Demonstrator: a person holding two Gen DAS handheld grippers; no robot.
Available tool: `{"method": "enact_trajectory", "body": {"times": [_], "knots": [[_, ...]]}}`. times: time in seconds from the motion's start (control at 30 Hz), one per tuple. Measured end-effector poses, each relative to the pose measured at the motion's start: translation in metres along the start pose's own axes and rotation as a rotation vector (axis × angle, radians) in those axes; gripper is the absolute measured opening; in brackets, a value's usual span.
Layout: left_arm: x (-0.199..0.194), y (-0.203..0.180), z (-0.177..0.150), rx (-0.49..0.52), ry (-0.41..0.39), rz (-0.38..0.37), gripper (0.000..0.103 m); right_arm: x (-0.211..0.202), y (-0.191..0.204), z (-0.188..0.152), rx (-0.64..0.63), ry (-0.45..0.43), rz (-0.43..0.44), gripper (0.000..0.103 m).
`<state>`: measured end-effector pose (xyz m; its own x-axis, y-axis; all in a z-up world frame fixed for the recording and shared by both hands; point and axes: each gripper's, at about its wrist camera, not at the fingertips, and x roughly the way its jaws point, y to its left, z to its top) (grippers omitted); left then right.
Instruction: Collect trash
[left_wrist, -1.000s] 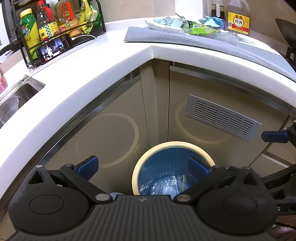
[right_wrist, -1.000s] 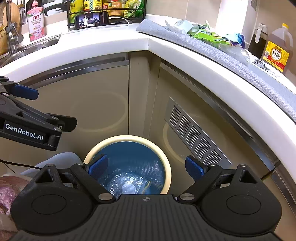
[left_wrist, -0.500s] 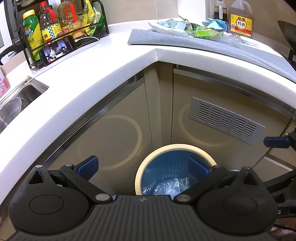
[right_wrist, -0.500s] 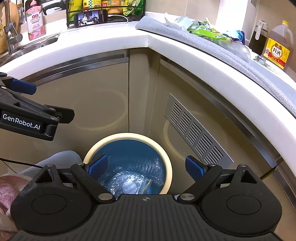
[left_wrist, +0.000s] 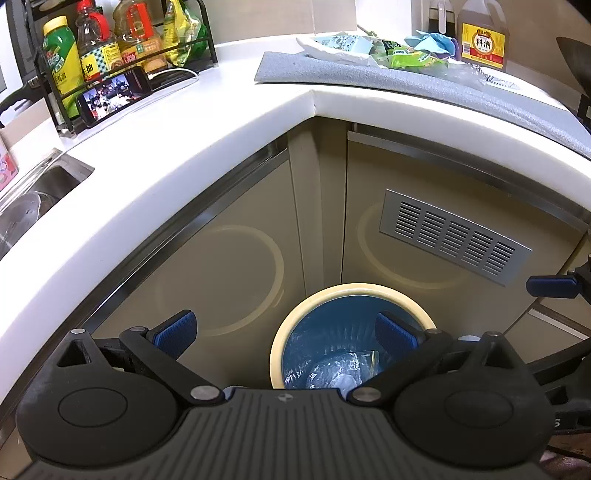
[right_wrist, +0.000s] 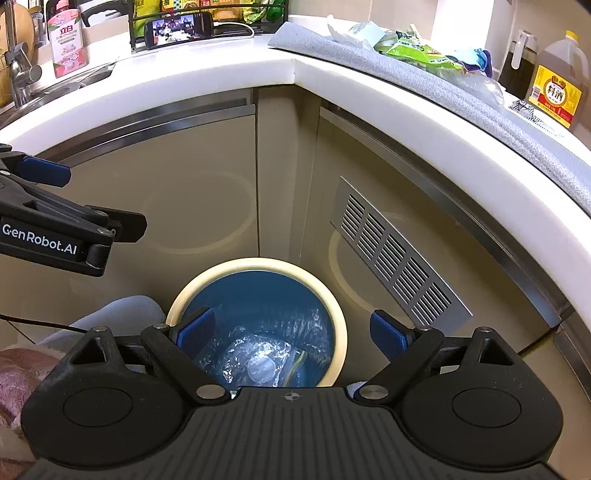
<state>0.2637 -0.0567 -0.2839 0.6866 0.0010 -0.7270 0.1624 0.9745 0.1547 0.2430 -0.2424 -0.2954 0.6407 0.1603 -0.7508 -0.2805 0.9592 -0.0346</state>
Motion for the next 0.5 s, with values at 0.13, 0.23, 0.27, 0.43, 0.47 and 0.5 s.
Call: {"method": "enact_trajectory", "body": {"times": [0.13, 0.23, 0.27, 0.43, 0.47, 0.5], "knots": [[0.0006, -0.0003, 0.0000, 0.002, 0.000, 0.002, 0.103, 0.0018, -0.0008, 0.0000, 0.004, 0.005, 0.002, 0.092], [0.0009, -0.0002, 0.0004, 0.003, 0.000, 0.002, 0.103, 0.0034, -0.0017, 0.0000, 0.007, 0.008, 0.004, 0.092], [0.0009, -0.0001, 0.0006, 0.002, 0.000, 0.002, 0.103, 0.0038, -0.0024, 0.0002, 0.009, 0.009, 0.004, 0.092], [-0.0002, 0.0029, 0.0056, -0.007, -0.005, -0.003, 0.103, 0.0014, -0.0062, 0.0016, 0.021, -0.011, -0.005, 0.092], [-0.0007, 0.0037, 0.0069, -0.010, -0.007, -0.004, 0.103, 0.0000, -0.0068, 0.0019, 0.022, -0.019, -0.008, 0.092], [-0.0014, 0.0041, 0.0093, -0.012, -0.009, -0.006, 0.103, -0.0012, -0.0078, 0.0027, 0.022, -0.026, -0.010, 0.092]]}}
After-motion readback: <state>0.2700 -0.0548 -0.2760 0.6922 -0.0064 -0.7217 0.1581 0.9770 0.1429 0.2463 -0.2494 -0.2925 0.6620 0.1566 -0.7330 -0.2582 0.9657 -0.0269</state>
